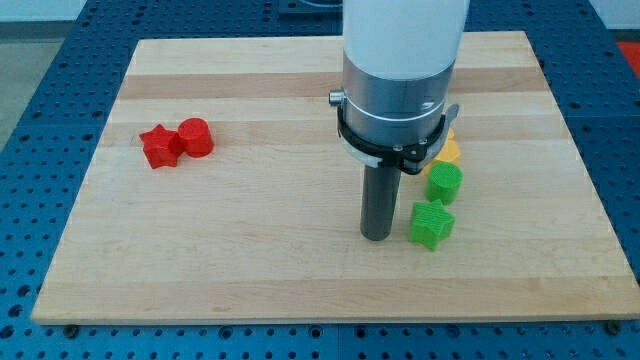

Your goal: Place the green star at the bottom of the green circle

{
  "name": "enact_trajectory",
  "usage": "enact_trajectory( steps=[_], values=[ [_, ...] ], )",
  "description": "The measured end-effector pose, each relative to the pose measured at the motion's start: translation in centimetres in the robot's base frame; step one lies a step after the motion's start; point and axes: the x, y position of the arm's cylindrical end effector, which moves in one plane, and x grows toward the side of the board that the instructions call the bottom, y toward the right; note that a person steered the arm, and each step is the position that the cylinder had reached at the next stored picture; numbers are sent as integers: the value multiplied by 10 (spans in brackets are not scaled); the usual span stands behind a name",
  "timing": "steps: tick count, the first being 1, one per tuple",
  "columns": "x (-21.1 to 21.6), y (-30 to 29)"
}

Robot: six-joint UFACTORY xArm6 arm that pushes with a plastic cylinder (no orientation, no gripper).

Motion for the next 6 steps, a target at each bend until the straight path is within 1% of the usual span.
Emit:
enact_trajectory(
  steps=[3, 4, 5, 6],
  values=[
    [5, 52],
    [5, 54],
    [20, 35],
    [54, 48]
  ],
)
